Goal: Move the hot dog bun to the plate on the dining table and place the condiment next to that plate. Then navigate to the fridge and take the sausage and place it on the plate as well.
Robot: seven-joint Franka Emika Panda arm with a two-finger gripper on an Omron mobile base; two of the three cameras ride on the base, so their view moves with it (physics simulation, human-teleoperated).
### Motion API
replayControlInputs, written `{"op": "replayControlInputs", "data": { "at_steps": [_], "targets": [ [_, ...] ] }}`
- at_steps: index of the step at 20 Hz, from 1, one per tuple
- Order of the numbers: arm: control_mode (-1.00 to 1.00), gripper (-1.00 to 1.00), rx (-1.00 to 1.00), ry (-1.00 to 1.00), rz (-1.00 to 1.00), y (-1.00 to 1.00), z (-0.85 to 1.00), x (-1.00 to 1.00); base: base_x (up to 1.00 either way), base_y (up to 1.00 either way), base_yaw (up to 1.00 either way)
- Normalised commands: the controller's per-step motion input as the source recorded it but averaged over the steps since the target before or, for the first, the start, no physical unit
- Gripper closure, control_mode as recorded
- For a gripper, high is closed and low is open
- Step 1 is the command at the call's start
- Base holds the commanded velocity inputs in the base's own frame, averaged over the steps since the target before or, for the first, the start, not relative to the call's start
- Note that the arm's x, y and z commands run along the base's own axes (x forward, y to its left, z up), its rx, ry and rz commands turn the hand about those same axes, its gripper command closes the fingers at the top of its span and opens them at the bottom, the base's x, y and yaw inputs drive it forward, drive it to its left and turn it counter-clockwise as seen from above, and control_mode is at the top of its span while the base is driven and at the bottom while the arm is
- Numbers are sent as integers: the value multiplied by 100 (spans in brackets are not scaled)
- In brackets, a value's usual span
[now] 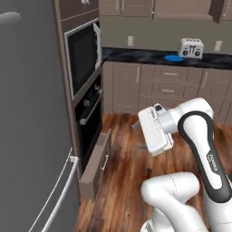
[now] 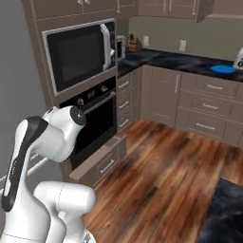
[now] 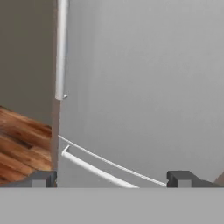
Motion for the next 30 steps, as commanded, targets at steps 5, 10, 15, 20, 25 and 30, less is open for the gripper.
{"op": "replayControlInputs", "data": {
  "at_steps": [5, 10, 15, 20, 25, 30],
  "targets": [
    [100, -100, 0, 0, 0, 0, 0, 0, 0, 15, 83],
    [100, -100, 0, 0, 0, 0, 0, 0, 0, 3, 84],
    [100, -100, 0, 0, 0, 0, 0, 0, -15, 10, 56],
    [100, -100, 0, 0, 0, 0, 0, 0, -48, 82, 3],
    [100, -100, 0, 0, 0, 0, 0, 0, -35, 79, -9],
    [100, -100, 0, 0, 0, 0, 0, 0, -9, 59, -37]
  ]
}}
